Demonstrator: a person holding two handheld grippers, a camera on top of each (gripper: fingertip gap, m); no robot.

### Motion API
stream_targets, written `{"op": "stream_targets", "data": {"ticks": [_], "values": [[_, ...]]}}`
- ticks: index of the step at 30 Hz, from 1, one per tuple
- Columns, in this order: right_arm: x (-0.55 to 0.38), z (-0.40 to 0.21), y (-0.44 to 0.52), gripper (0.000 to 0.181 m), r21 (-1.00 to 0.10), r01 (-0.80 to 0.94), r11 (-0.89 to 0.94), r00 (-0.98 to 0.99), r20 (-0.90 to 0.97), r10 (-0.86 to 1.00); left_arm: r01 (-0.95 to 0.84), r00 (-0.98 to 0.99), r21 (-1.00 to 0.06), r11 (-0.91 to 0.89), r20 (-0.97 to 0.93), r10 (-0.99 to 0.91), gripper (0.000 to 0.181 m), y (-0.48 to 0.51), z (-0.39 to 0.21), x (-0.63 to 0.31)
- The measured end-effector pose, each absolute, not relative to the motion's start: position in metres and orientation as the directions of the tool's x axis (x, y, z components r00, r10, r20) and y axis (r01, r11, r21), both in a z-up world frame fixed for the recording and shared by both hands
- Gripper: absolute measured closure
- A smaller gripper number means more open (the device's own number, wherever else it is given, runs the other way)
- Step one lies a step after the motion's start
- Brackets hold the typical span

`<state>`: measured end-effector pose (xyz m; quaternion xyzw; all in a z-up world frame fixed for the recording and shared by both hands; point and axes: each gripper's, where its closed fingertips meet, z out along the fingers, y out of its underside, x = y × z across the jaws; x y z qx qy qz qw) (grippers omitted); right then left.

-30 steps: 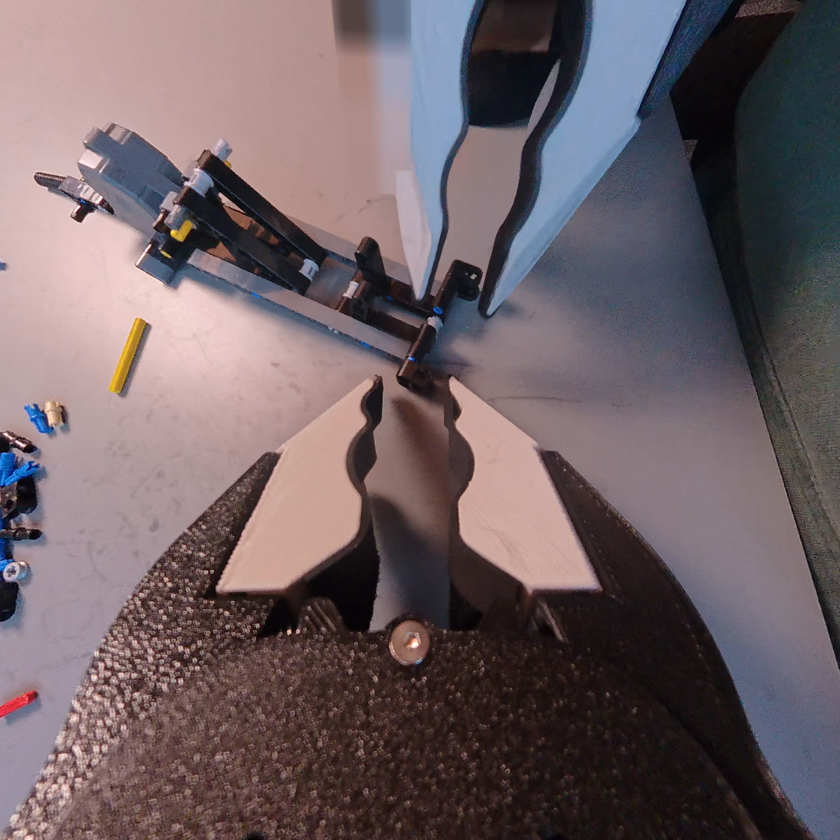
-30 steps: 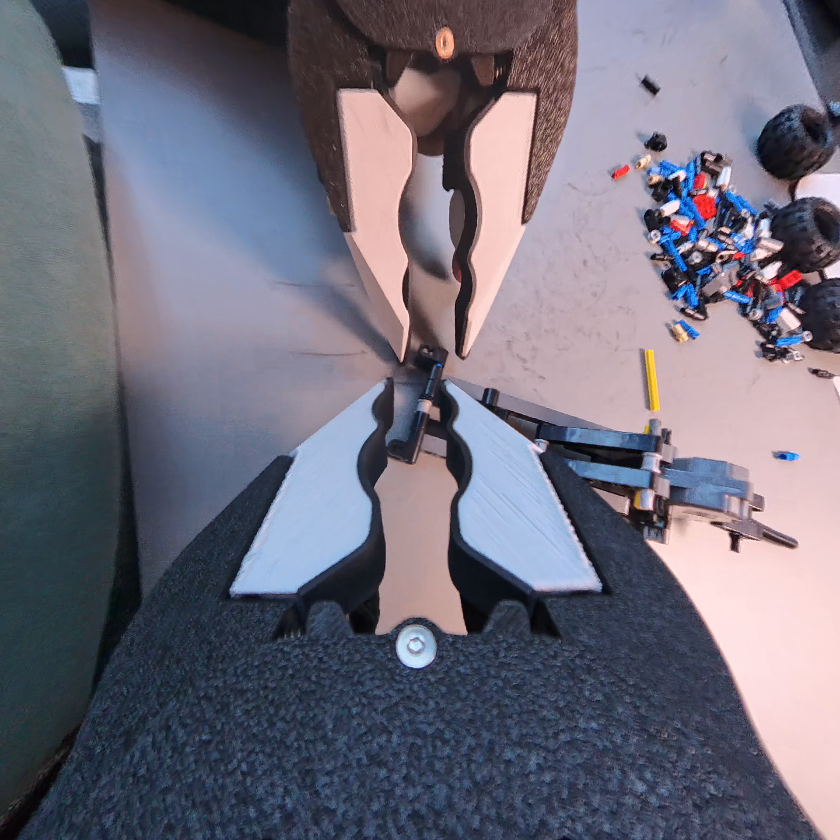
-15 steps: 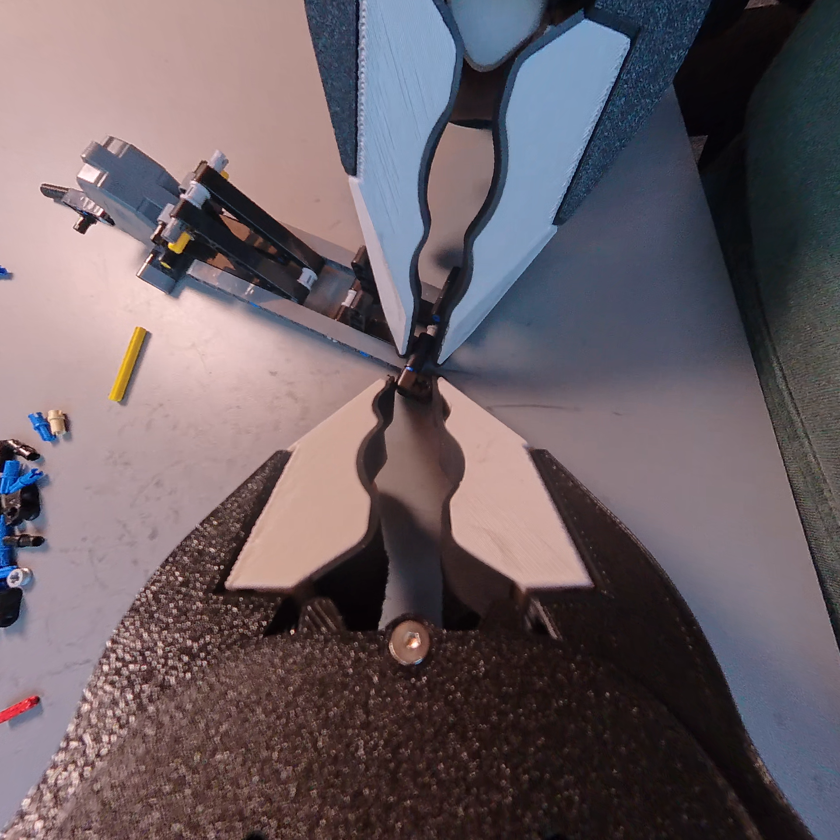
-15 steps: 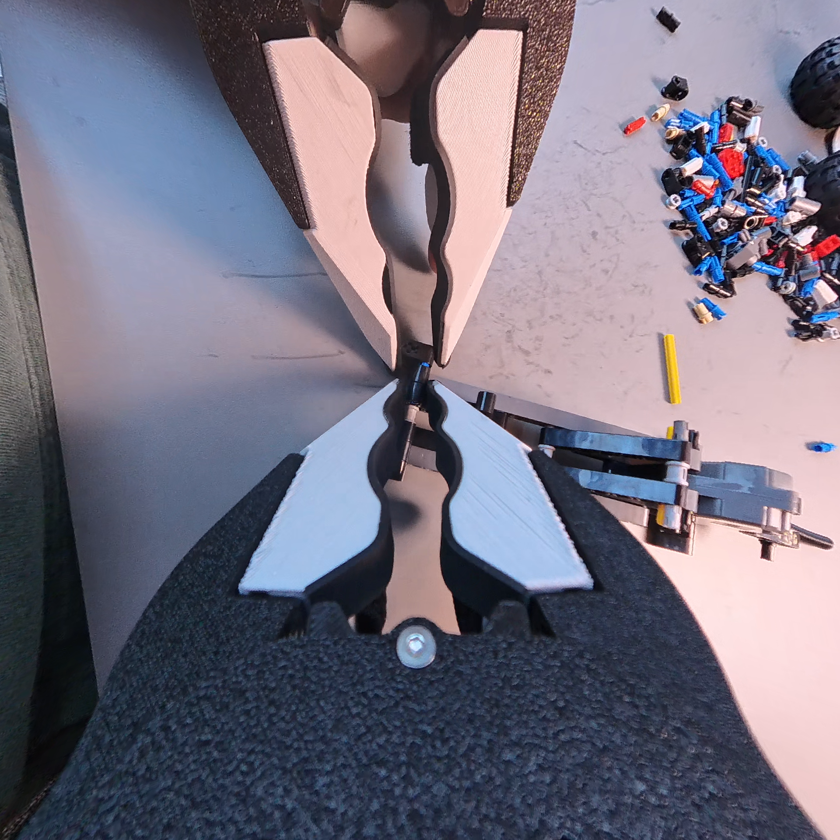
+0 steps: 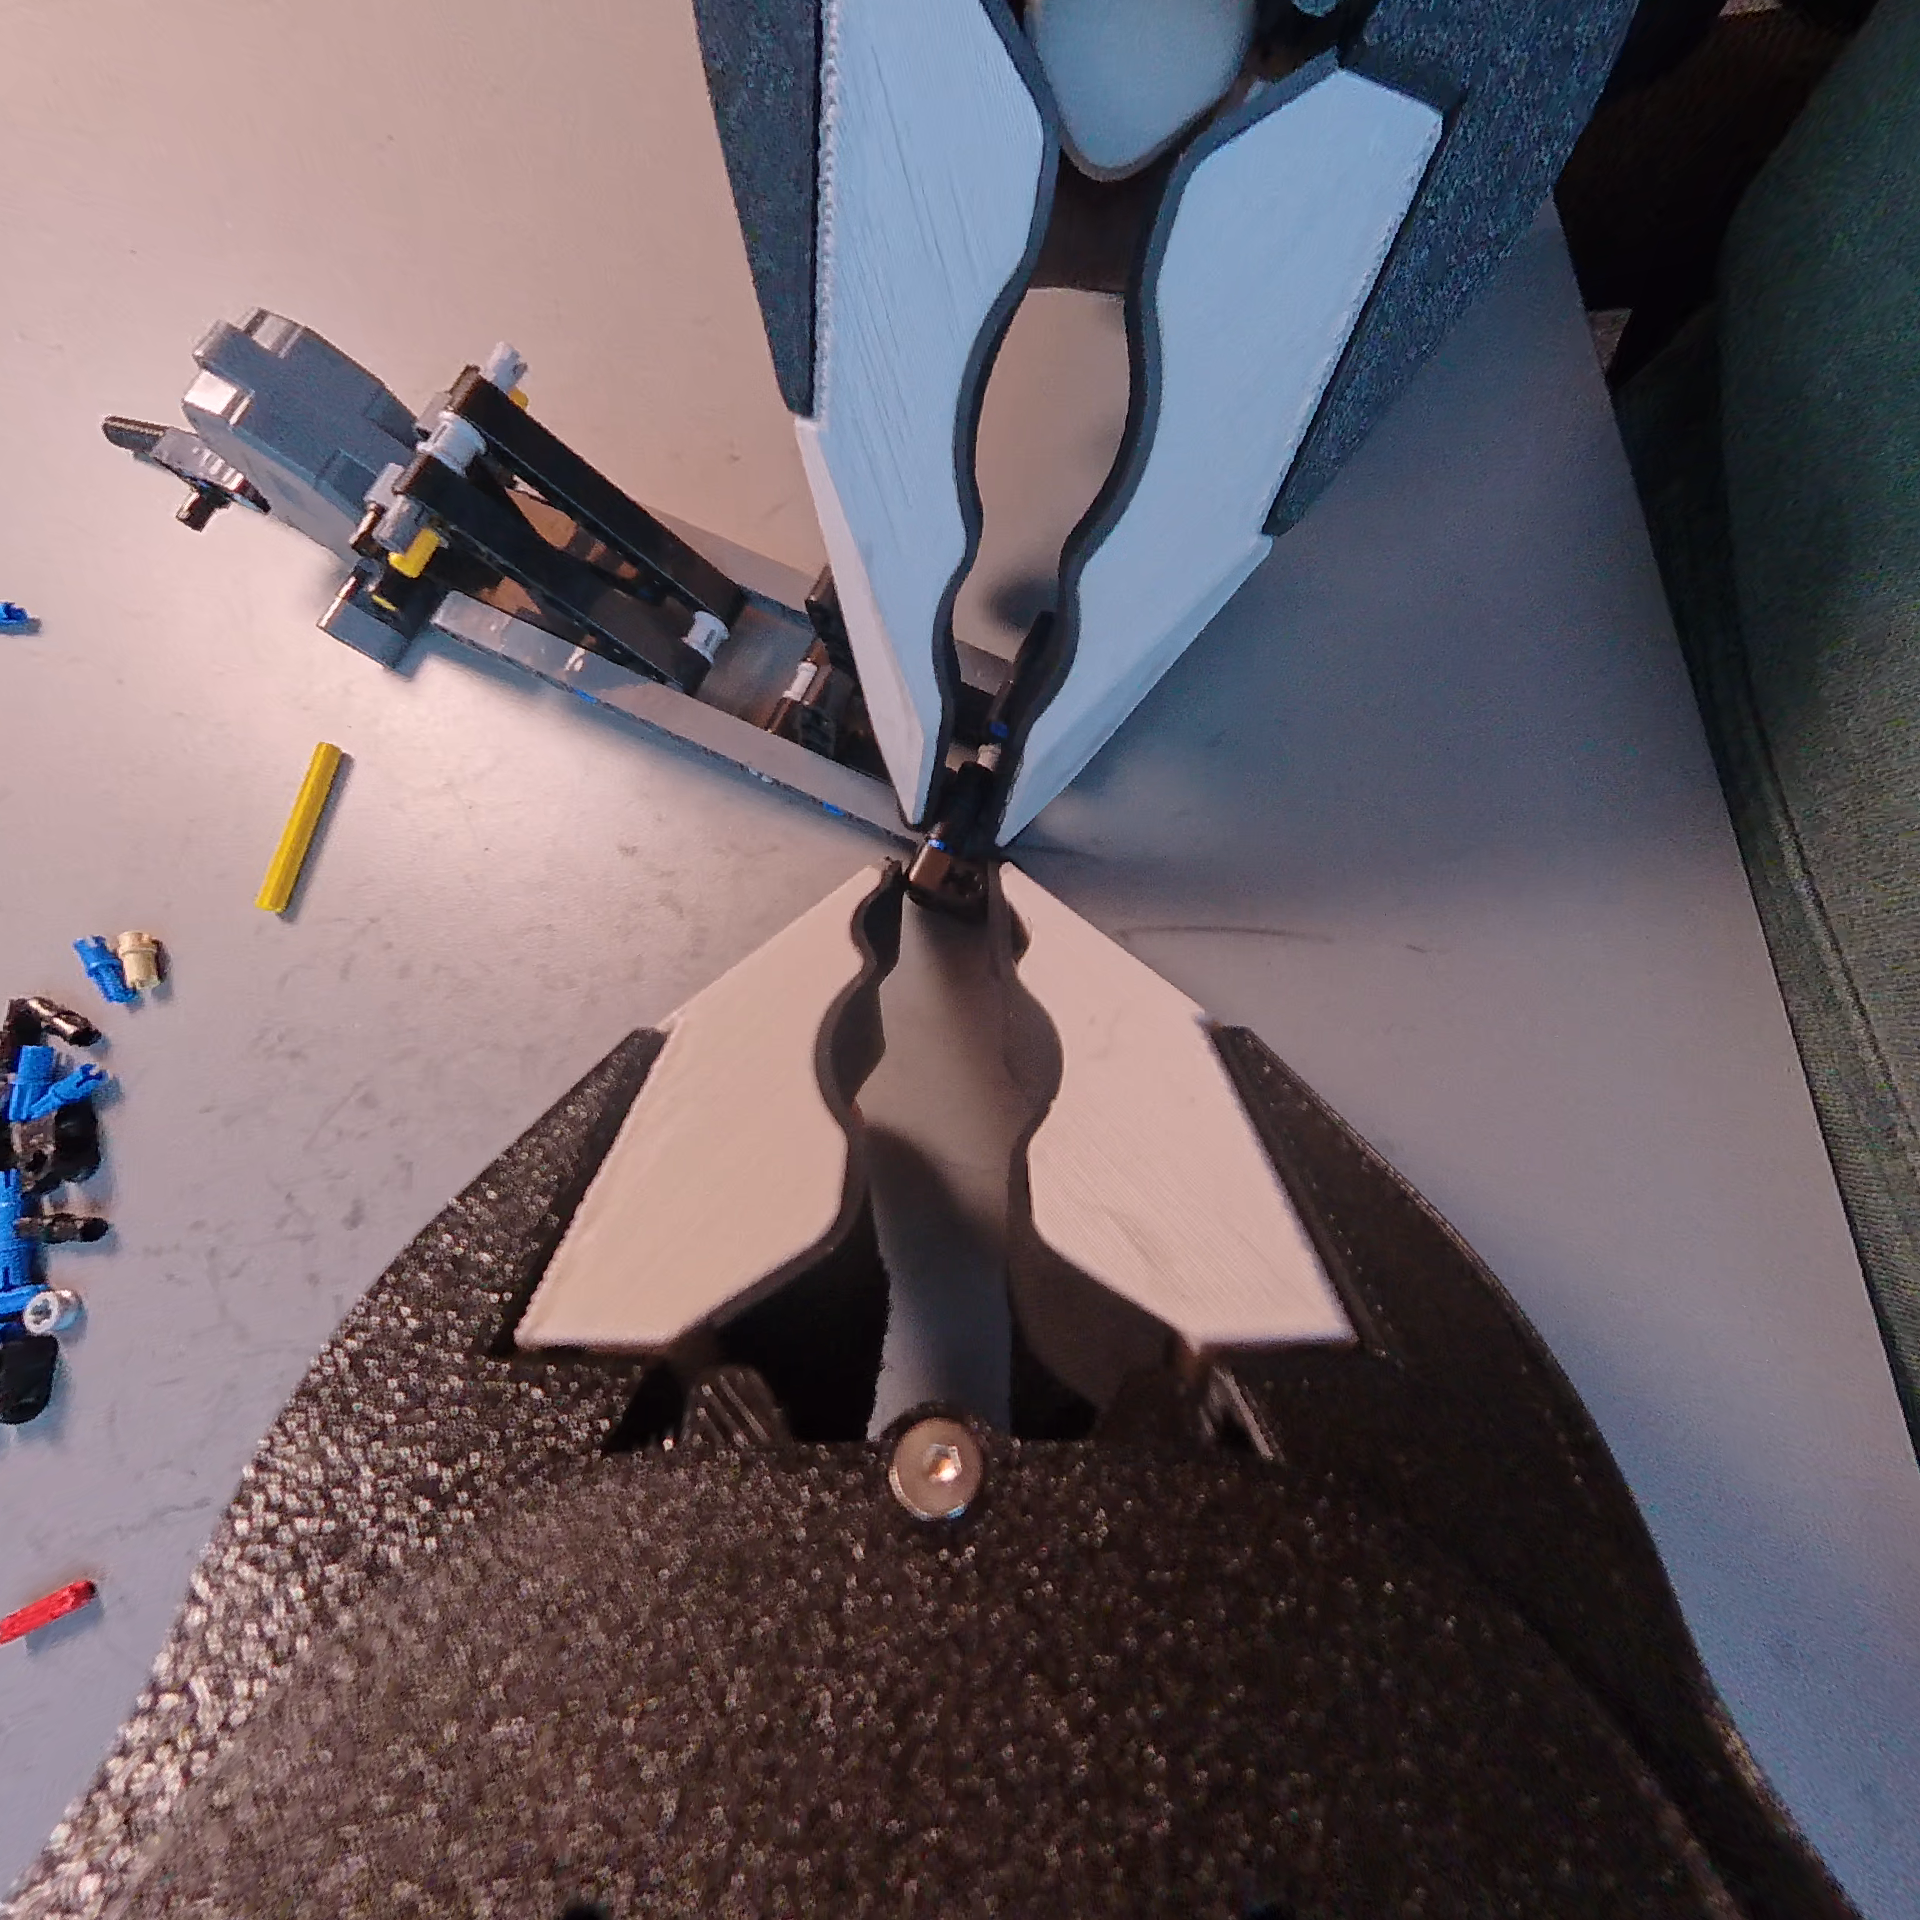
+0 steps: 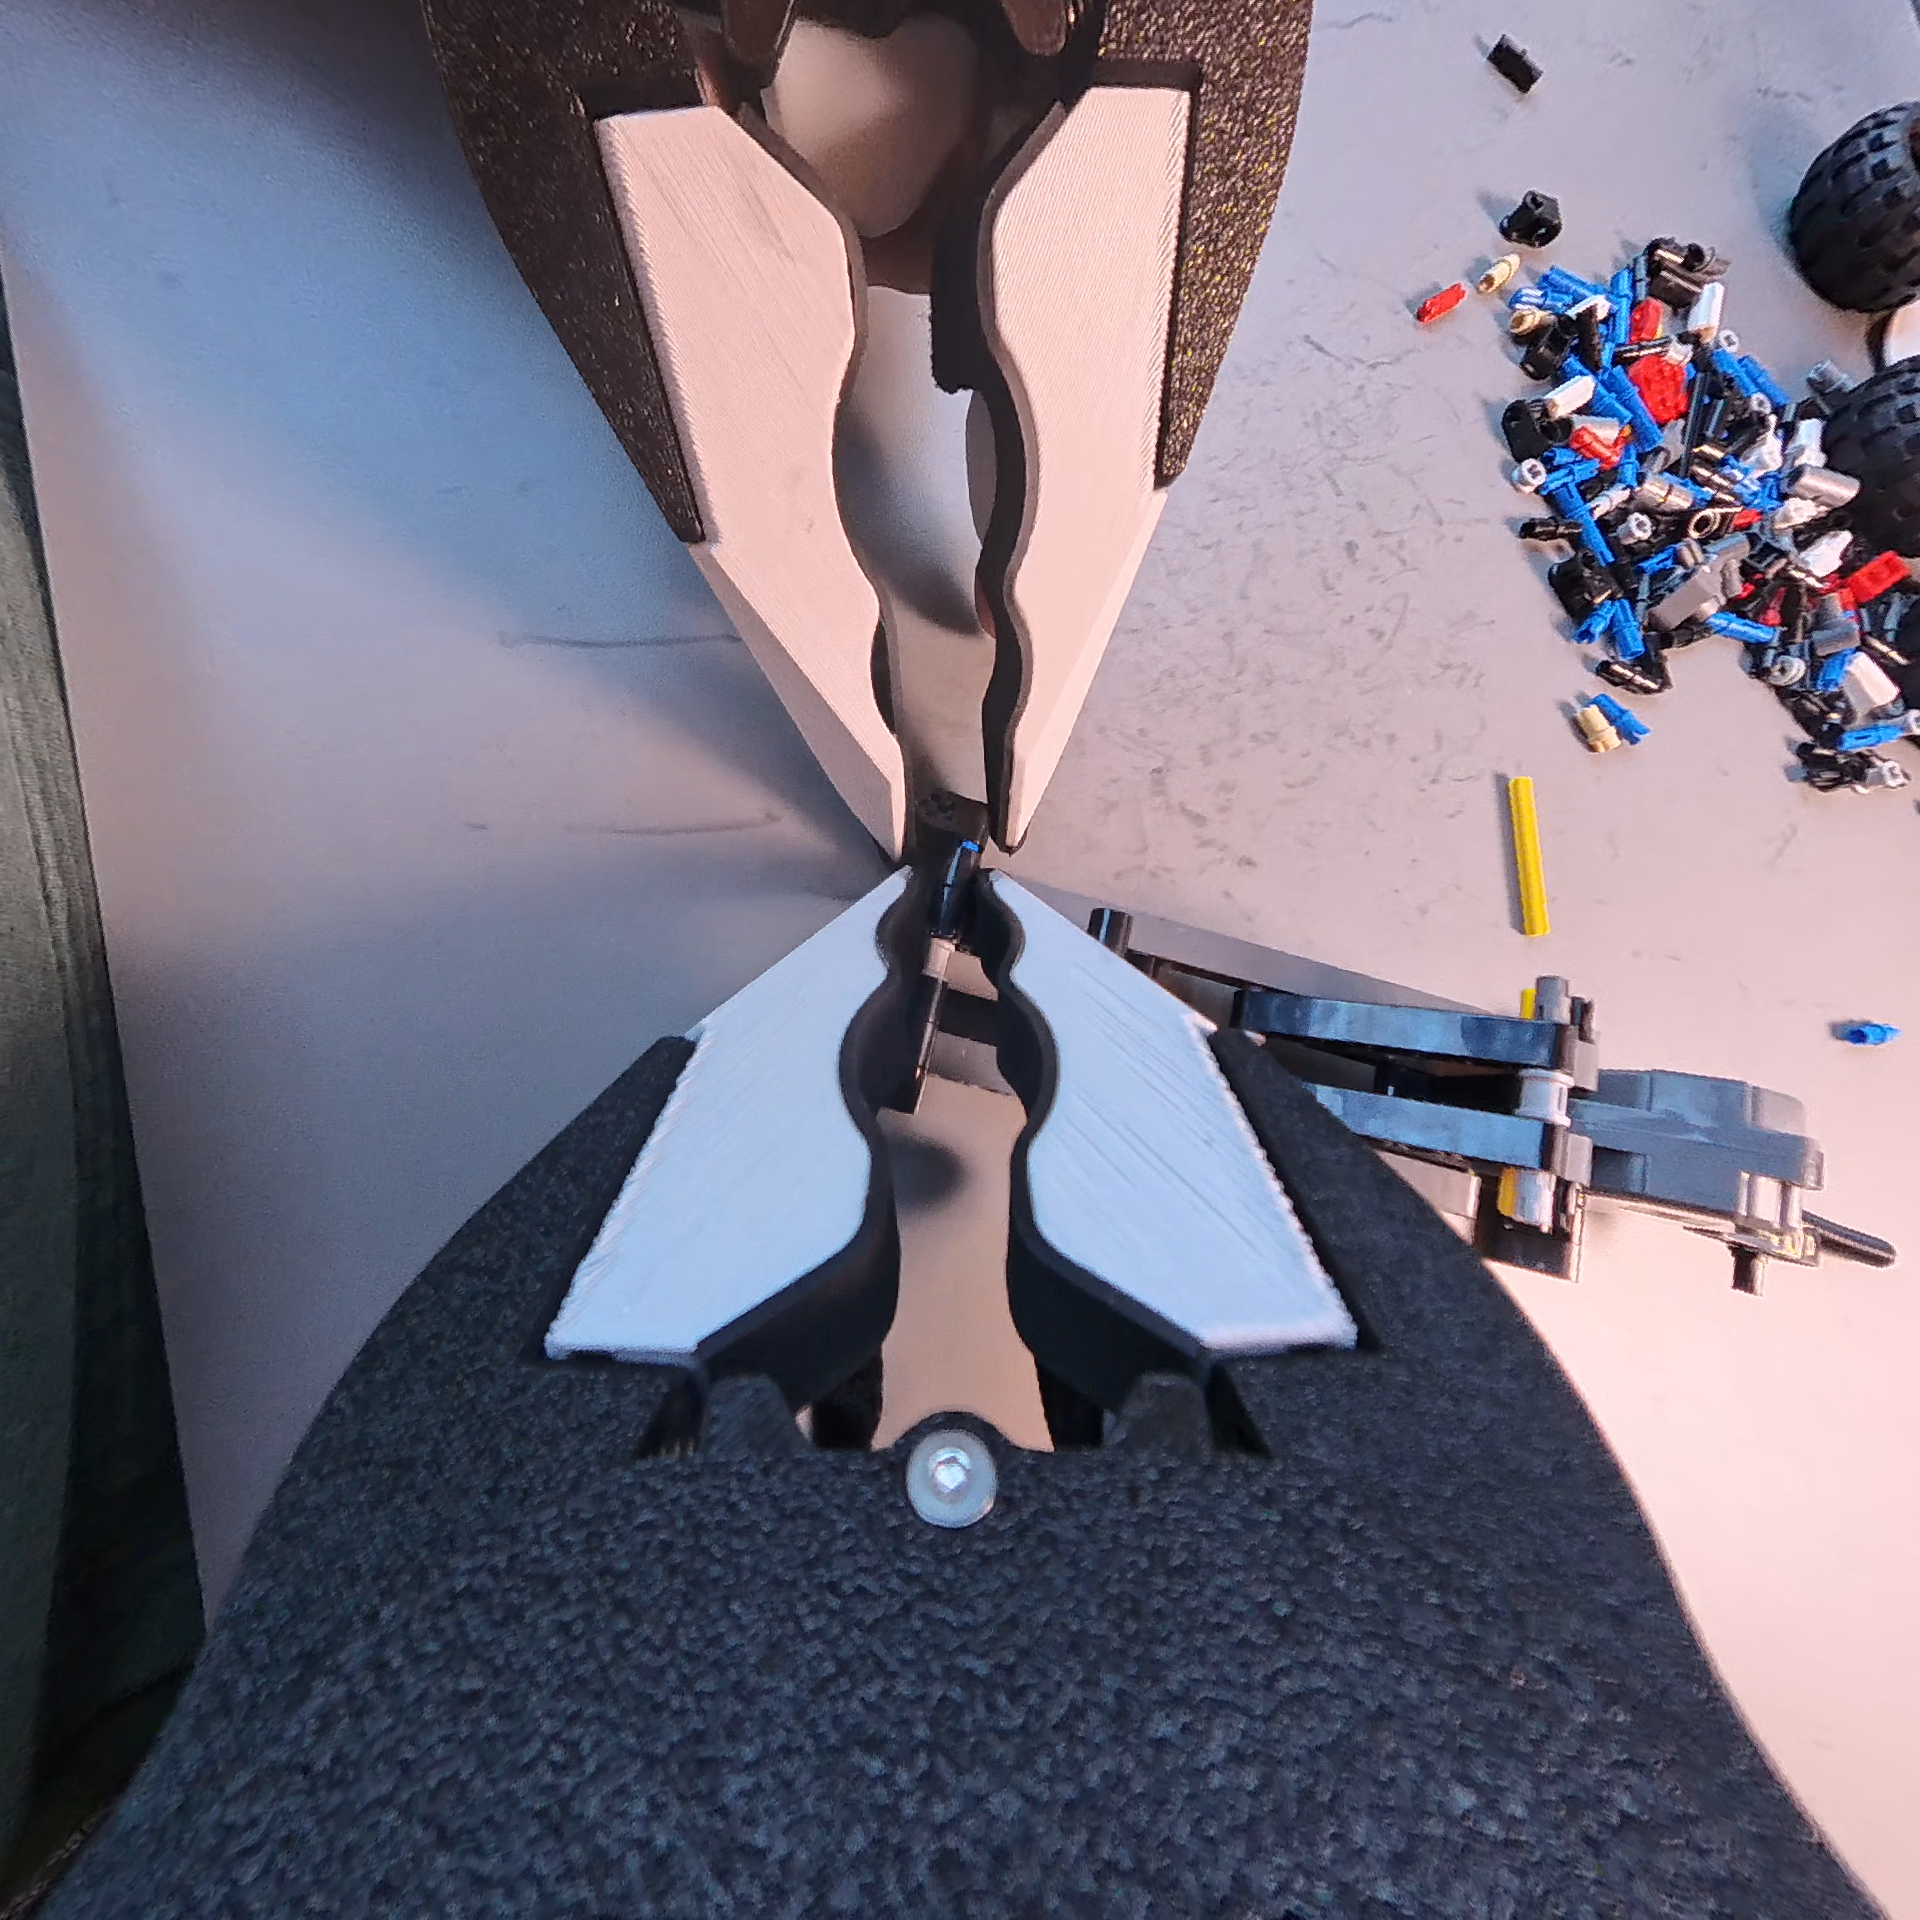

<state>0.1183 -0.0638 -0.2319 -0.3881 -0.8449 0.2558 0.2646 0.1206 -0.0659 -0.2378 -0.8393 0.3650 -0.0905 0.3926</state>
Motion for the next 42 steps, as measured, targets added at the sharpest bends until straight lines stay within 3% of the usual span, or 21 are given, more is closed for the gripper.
{"op": "stream_targets", "data": {"ticks": [9,11,21,25,28,37,42], "values": [[0.122,-0.233,-0.057,0.175,-0.645,0.580,0.497,-0.532,0.162,0.831,-0.521,0.773,-0.705,-0.481,-0.150,-0.617,0.167,-0.061,-0.238,0.088],[0.124,-0.232,-0.056,0.175,-0.655,0.581,0.483,-0.528,0.148,0.836,-0.459,0.798,-0.723,-0.516,-0.081,-0.597,0.167,-0.067,-0.237,0.075],[0.118,-0.231,-0.057,0.174,-0.656,0.556,0.510,-0.520,0.204,0.829,-0.495,0.801,-0.707,-0.505,-0.145,-0.581,0.166,-0.071,-0.231,0.061],[0.125,-0.200,-0.057,0.164,-0.744,0.489,0.456,-0.511,0.179,0.840,-0.461,0.818,-0.744,-0.484,-0.144,-0.557,0.149,-0.070,-0.217,0.056],[0.148,-0.197,-0.047,0.163,-0.716,0.508,0.479,-0.526,0.182,0.831,-0.450,0.803,-0.780,-0.436,-0.140,-0.579,0.149,-0.070,-0.206,0.068],[0.159,-0.230,-0.045,0.160,-0.638,0.591,0.494,-0.517,0.171,0.839,-0.578,0.672,-0.750,-0.321,-0.214,-0.709,0.160,-0.056,-0.215,0.138],[0.150,-0.232,-0.047,0.166,-0.637,0.610,0.471,-0.501,0.150,0.852,-0.712,0.583,-0.645,-0.278,-0.323,-0.746,0.161,-0.043,-0.232,0.148]]}}
